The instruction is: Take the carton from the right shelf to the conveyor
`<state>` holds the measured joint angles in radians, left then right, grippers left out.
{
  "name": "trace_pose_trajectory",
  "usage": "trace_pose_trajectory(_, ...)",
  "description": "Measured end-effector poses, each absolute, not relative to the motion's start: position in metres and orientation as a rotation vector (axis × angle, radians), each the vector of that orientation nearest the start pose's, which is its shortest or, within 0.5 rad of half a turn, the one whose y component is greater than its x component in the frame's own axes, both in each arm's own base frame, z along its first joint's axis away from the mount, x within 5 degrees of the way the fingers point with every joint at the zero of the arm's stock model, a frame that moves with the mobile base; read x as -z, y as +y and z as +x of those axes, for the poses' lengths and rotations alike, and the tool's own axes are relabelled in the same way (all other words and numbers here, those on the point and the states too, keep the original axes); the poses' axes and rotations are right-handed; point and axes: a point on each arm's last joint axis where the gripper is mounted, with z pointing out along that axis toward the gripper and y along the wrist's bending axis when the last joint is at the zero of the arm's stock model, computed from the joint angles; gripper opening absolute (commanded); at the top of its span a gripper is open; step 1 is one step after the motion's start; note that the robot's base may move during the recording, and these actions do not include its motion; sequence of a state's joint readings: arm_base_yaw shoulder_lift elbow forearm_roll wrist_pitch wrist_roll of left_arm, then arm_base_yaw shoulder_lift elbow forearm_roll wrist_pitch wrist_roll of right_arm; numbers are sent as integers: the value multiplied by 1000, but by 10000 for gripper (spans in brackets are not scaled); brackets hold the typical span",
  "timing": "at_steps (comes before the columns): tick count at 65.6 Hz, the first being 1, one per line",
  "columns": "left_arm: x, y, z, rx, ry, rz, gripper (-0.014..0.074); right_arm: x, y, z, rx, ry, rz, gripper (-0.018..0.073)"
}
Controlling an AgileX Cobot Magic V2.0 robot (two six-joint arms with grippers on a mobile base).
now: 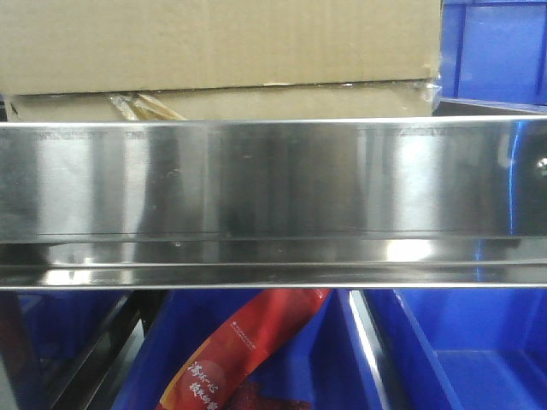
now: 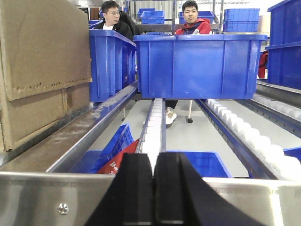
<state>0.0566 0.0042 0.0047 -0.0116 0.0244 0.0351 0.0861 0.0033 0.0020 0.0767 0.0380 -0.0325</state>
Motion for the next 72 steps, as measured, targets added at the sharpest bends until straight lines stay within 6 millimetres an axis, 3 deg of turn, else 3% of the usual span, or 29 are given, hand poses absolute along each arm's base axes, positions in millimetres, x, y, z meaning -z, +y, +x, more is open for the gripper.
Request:
trace_pose_trajectory(51,-209,3,57,-64,1515,-25,-17,-213,5,56,-105,1478,-30,-67)
trace_pose_trajectory(72,-223,3,55,-68,1365,-24,-17,-227,4,54,-105,1410,-26,-67)
